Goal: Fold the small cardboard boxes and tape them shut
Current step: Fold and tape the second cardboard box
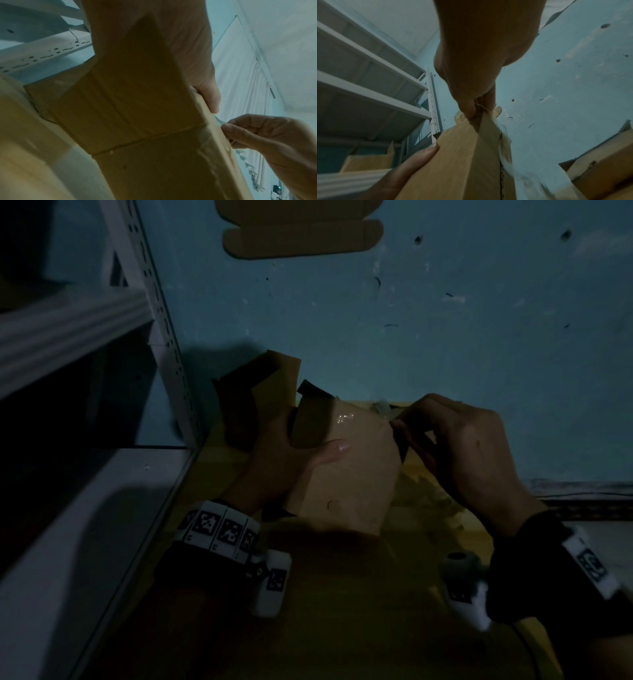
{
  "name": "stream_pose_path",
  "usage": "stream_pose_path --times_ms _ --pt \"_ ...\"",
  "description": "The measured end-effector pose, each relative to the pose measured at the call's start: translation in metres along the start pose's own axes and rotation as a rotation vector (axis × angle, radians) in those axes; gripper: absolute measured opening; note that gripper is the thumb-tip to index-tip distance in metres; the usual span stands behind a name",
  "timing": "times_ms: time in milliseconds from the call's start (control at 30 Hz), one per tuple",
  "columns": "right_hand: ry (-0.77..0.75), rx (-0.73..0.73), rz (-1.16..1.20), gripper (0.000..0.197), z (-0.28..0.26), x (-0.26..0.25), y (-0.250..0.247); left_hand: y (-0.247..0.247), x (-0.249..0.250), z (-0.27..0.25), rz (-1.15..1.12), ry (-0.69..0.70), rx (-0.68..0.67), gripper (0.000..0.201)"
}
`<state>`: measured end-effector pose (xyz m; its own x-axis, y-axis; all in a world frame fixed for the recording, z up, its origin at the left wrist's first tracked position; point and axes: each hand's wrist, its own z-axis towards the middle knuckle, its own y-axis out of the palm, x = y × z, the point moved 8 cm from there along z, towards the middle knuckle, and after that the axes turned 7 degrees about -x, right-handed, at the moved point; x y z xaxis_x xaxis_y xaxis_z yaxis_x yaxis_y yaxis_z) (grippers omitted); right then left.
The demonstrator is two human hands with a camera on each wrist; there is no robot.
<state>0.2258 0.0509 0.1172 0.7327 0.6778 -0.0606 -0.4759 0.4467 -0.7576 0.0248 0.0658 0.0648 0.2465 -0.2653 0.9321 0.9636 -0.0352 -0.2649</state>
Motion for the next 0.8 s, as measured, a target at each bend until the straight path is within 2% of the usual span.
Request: stream_pose_path --times_ms 100,200,333,500,667,800 --pt "0.042 0.005 0.089 0.02 0.0 0.002 -0.004 0.0 -0.003 0.0 -0.028 -0.008 -0.012 0.046" --pt "0.113 0.008 0.21 0.011 0.0 0.007 -0.007 0.002 -0.004 0.0 -0.06 -0.024 -0.05 0.037" --pt "0.19 -0.001 0.374 0.012 0.0 0.014 -0.008 0.004 -0.003 0.0 -0.042 -0.017 -0.083 0.031" --pt "0.252 -0.011 0.537 0.013 -0.002 0.018 -0.006 0.003 -0.002 0.0 -0.037 -0.002 -0.097 0.035" --pt "0.33 0.089 0.786 0.013 -0.003 0.027 -0.012 -0.001 -0.002 -0.001 -0.096 0.009 -0.075 0.029" --pt "0.34 0.096 0.908 0.011 -0.002 0.027 -0.012 -0.002 -0.001 -0.001 -0.135 0.051 -0.05 0.04"
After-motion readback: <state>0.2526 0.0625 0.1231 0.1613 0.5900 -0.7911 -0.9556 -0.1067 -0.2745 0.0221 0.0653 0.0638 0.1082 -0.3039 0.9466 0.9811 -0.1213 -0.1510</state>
